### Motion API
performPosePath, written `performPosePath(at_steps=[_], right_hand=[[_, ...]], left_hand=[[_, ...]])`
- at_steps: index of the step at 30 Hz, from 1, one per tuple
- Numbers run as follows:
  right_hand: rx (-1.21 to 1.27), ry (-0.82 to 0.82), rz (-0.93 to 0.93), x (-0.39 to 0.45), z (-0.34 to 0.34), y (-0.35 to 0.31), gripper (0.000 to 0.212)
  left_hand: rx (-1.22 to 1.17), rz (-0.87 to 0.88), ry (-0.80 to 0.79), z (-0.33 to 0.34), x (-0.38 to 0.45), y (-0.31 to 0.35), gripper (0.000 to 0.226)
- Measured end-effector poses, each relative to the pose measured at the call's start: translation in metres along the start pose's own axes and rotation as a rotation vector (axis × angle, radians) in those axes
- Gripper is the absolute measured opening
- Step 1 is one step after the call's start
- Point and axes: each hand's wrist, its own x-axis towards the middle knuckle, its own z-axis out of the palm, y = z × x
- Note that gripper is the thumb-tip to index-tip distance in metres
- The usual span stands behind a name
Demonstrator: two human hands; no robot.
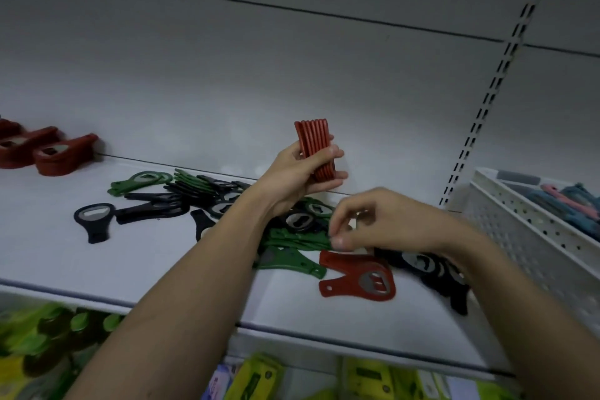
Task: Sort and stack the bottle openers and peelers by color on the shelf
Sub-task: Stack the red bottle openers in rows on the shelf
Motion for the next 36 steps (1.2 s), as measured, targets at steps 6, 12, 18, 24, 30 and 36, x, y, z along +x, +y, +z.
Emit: performPosePath(at_steps=[6, 12, 18, 24, 30, 36], right_hand=[[-0.397, -0.12, 0.021, -0.014, 0.033, -0.006, 0.03], [0.039, 0.141, 0.062, -0.025, 0.007, -0.02, 0.015], [0.386, 0.595, 0.091, -0.02, -0.031, -0.019, 0.019], [0.429, 0.666, 0.094, 0.011, -0.032, -0.023, 0.021], [0.441, 0.708, 0.105, 0.023, -0.023, -0.024, 0.021], [0.121, 0.302, 0.237, -0.004, -0.011, -0.017, 0.013]], left_hand=[[-0.017, -0.054, 0.001, -0.002, -0.003, -0.001, 0.033], [0.052, -0.053, -0.072, -0.004, -0.004, -0.001, 0.04], [0.068, -0.12, -0.213, -0.002, -0.007, 0.003, 0.041], [0.114, -0.188, -0.363, 0.005, -0.011, 0.0, 0.037], [0.063, -0.15, -0.254, 0.0, -0.006, -0.001, 0.038], [-0.068, -0.055, -0.021, -0.006, 0.002, -0.002, 0.031]])
